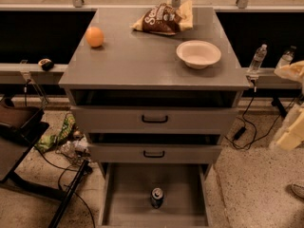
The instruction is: Pick pepsi can from bottom drawer and place on counter
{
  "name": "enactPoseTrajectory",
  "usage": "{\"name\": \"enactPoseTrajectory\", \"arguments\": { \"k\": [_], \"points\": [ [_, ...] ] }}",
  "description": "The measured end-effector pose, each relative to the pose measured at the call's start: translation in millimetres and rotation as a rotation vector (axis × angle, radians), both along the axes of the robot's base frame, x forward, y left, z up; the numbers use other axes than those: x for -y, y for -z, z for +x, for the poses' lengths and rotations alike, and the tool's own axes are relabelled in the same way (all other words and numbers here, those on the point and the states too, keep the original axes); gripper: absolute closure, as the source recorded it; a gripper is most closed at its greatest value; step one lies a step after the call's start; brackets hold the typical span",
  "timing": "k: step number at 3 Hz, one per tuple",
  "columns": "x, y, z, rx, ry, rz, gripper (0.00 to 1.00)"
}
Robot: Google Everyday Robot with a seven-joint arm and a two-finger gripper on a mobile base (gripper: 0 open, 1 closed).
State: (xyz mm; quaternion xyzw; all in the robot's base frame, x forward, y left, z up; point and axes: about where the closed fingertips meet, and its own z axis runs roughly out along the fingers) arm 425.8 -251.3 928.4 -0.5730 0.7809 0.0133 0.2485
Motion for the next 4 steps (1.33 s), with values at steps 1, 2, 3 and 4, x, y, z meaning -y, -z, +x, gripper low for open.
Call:
{"name": "enactPoseTrajectory", "arguments": {
  "k": [1, 2, 3, 4],
  "points": [
    [1, 43, 4, 0.080, -0.004, 0.157, 0.00],
    [3, 78, 14, 0.176, 0.001, 0.327, 0.00],
    [-4, 72, 15, 0.221, -0.025, 0.375, 0.00],
    [-14, 83, 13, 0.206, -0.019, 0.371, 0.00]
  ]
}}
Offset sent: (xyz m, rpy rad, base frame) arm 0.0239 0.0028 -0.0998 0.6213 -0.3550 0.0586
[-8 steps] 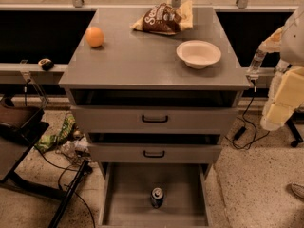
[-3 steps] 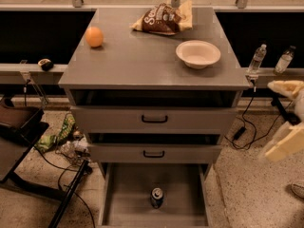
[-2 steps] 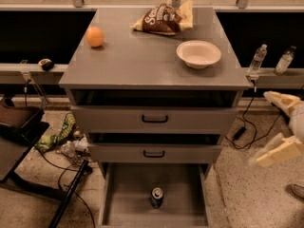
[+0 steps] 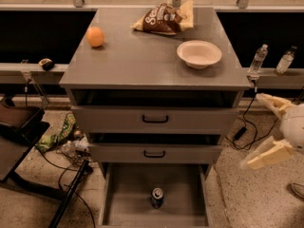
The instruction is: Pick pepsi can from bottom drawer and place on counter
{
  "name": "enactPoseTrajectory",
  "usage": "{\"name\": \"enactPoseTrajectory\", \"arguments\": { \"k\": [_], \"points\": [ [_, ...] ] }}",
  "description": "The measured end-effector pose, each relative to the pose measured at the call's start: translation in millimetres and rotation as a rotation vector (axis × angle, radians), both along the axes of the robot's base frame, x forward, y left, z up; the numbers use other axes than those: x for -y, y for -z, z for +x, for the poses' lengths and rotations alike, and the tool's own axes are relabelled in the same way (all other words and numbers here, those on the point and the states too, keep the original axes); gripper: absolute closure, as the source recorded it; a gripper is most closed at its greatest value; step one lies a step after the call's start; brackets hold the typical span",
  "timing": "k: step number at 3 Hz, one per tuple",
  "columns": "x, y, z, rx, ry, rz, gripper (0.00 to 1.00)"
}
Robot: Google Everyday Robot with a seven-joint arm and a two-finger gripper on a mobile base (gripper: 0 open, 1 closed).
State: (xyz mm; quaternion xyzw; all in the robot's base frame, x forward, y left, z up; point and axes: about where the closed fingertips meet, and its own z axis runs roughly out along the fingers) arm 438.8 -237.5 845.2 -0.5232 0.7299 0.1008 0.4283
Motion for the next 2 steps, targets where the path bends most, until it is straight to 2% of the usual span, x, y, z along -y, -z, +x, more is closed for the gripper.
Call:
{"name": "enactPoseTrajectory", "arguments": {
  "k": [1, 2],
  "points": [
    [-14, 61, -6, -0.041, 0.005, 0.064, 0.00],
    [-24, 165, -13, -0.089, 0.001, 0.138, 0.00]
  ]
}}
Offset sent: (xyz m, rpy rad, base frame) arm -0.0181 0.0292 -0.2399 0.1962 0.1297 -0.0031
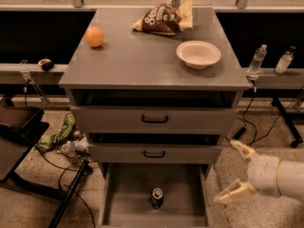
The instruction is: Pick pepsi can from bottom drawer and place on counter
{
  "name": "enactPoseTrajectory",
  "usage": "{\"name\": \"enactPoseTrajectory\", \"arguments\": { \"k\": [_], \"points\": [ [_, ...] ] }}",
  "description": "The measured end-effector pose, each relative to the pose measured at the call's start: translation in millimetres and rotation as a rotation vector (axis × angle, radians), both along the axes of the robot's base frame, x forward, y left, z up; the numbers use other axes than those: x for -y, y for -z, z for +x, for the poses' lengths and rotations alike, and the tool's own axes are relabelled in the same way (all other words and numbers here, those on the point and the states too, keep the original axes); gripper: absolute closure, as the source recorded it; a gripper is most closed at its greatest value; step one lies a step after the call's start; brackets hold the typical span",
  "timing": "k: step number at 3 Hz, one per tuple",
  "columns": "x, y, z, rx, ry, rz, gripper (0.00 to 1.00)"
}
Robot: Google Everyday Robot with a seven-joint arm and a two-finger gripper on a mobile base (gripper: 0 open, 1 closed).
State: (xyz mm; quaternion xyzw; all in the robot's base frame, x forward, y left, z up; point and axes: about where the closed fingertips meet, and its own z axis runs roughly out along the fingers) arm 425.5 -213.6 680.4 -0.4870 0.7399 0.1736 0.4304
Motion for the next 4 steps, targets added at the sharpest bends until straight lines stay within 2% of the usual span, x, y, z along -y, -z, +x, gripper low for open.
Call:
{"name": "enactPoseTrajectory", "arguments": {
  "k": [2, 3, 4],
  "points": [
    [-7, 123, -5, -0.044, -0.023, 0.090, 0.00],
    [-11, 130, -2, -0.048, -0.028, 0.091, 0.00],
    [-24, 155, 8, -0.068, -0.046, 0.096, 0.00]
  ]
}}
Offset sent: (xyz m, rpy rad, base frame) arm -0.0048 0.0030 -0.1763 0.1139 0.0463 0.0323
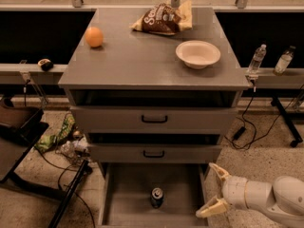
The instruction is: Pick pepsi can from bottom drawer and place on counter
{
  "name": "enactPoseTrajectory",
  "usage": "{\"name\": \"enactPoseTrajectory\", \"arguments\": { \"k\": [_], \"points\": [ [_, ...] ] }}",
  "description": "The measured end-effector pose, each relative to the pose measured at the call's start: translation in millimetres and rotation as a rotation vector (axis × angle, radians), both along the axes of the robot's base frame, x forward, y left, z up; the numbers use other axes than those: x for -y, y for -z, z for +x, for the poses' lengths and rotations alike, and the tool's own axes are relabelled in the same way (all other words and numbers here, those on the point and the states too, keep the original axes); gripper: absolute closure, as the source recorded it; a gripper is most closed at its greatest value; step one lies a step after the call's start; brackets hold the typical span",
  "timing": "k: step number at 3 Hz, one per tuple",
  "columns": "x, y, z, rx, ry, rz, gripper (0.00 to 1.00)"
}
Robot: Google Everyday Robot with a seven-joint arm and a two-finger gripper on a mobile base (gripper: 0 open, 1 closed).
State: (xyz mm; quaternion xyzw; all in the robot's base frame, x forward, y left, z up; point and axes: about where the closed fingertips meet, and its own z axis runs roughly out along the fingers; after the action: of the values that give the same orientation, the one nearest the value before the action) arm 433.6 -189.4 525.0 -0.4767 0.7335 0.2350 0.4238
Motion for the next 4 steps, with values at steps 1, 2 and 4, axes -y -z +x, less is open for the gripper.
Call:
{"name": "enactPoseTrajectory", "arguments": {
  "k": [1, 2, 4],
  "points": [
    [-13, 53, 22, -0.007, -0.013, 0.025, 0.00],
    [-27, 119, 32, -0.005, -0.025, 0.080, 0.00],
    [-74, 214, 51, 0.012, -0.029, 0.209, 0.00]
  ]
}}
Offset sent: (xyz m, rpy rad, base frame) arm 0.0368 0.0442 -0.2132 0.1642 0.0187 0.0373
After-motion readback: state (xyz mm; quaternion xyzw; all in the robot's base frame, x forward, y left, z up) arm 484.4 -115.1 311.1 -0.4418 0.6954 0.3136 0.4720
